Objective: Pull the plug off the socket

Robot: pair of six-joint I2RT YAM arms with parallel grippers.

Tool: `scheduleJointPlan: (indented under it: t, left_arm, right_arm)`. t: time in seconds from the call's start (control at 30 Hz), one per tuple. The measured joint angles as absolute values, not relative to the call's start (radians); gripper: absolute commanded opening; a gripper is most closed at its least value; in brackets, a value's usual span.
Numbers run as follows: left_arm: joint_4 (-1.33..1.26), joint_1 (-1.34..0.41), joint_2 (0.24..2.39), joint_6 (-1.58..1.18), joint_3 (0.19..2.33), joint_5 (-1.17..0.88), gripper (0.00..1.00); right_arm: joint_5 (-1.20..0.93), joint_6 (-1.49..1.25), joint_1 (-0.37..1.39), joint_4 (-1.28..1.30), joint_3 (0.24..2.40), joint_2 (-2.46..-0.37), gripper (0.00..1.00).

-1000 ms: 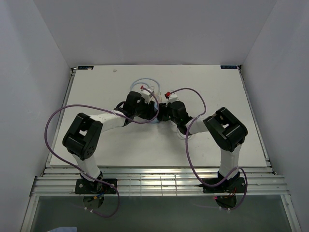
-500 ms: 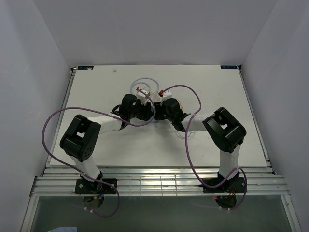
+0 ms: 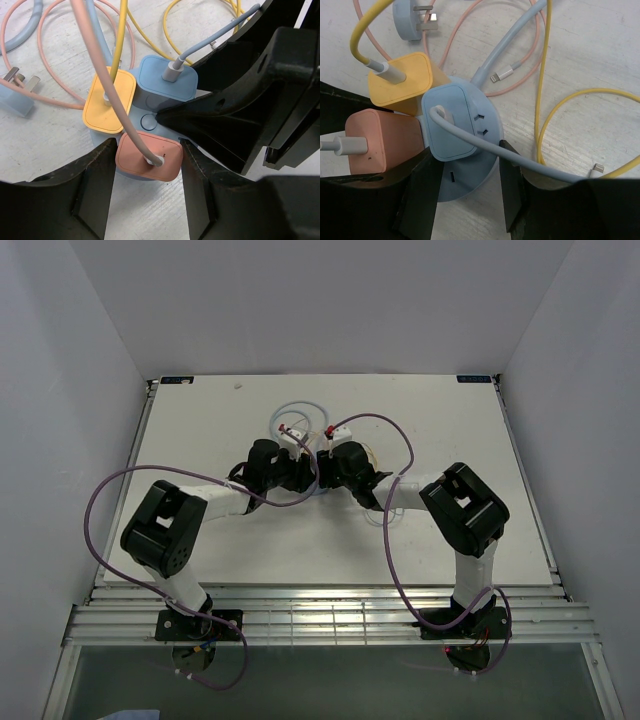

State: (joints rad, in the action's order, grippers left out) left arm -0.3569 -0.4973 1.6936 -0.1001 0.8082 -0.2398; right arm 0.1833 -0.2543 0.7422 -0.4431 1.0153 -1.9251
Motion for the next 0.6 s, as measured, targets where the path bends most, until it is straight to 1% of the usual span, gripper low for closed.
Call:
scheduleJointPlan:
  t: [0.03, 0.17, 0.4, 0.6]
  left_arm:
    - [-0.352, -0.497, 1.694, -0.094, 0.81, -0.239, 0.0]
    - [-0.271, -0.498, 1.696, -0.067, 0.855, -0.24, 0.0]
    - [-0.061, -0.5, 1.748, -0.02, 1.006, -0.255, 0.0]
    - [0.033, -0.501, 1.775, 0.006, 1.074, -0.262, 0.0]
  right_arm:
    - [0.183, -0.252, 0.742, -0.44, 1.017, -1.925, 0.13]
    - [0.179, -0.234, 0.743, -0.44, 1.019, -1.925, 0.11]
    - [0.183, -0.176, 0.741, -0.435, 1.032, -1.93, 0.09]
    - [0.179, -0.133, 0.739, -0.426, 1.04, -1.931, 0.08]
